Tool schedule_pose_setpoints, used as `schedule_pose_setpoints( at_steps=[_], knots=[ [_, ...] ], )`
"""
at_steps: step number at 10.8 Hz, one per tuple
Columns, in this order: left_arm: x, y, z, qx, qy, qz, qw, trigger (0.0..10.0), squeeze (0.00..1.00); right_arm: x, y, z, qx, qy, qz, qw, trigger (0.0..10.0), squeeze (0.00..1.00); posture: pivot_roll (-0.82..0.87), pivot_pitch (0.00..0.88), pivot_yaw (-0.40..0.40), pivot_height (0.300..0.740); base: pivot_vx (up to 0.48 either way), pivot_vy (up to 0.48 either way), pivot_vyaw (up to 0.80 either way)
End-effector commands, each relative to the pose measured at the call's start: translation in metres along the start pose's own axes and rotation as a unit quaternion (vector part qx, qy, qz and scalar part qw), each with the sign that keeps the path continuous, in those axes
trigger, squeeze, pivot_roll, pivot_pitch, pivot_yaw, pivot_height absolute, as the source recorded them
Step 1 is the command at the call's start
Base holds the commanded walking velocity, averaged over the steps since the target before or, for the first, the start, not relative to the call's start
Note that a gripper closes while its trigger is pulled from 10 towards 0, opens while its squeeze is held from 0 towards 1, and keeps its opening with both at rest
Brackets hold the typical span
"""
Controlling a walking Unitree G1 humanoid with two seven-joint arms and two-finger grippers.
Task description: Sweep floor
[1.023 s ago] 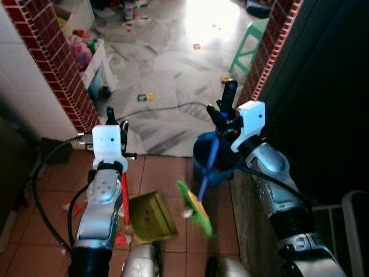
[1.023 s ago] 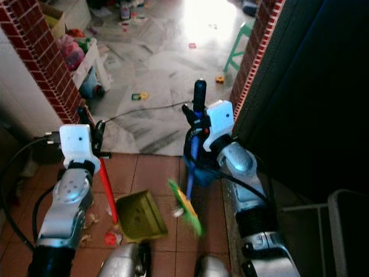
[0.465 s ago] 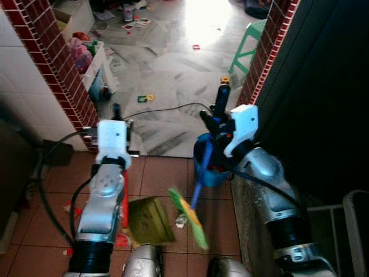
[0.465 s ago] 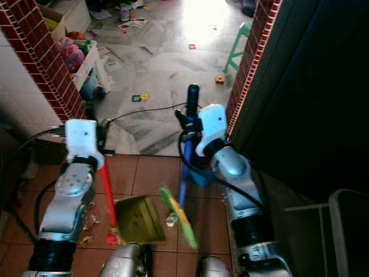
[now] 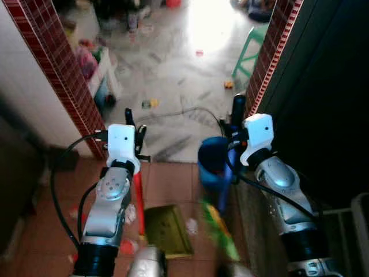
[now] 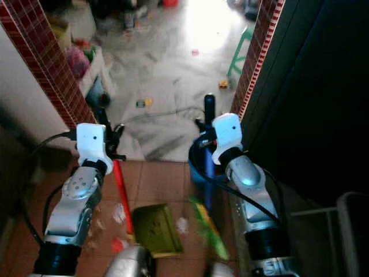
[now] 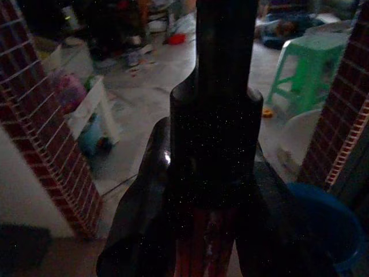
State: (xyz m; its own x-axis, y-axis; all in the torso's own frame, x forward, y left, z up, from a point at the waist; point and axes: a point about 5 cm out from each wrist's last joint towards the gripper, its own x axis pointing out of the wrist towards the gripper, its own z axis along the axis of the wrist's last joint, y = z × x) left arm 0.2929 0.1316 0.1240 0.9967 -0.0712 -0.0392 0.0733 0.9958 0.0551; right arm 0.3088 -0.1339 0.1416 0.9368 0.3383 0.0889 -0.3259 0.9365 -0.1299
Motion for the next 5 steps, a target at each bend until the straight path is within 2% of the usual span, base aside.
schedule_pose_setpoints(
  at_steps=[1, 4, 5],
  knots=[
    [0.0026, 0.0016, 0.0122, 0.004, -0.026, 0.002, 1.0, 10.0, 0.0, 0.0091, 0.0046, 0.0159, 0.009, -0.039, -0.022, 0.999, 10.0, 0.0, 0.0, 0.002, 0.038, 0.74, 0.0, 0.48, 0.0],
    [0.0019, -0.0048, 0.0205, -0.004, -0.034, -0.017, 0.999, 10.0, 0.0, 0.0154, 0.0045, 0.018, 0.02, -0.042, -0.097, 0.994, 10.0, 0.0, 0.03, 0.012, 0.029, 0.74, 0.0, 0.48, 0.0],
    [0.0011, -0.0071, 0.0203, -0.002, -0.038, -0.024, 0.999, 10.0, 0.0, 0.0161, -0.0005, 0.0165, -0.014, -0.029, -0.128, 0.991, 10.0, 0.0, 0.02, 0.016, 0.027, 0.74, 0.0, 0.48, 0.0]
  ],
)
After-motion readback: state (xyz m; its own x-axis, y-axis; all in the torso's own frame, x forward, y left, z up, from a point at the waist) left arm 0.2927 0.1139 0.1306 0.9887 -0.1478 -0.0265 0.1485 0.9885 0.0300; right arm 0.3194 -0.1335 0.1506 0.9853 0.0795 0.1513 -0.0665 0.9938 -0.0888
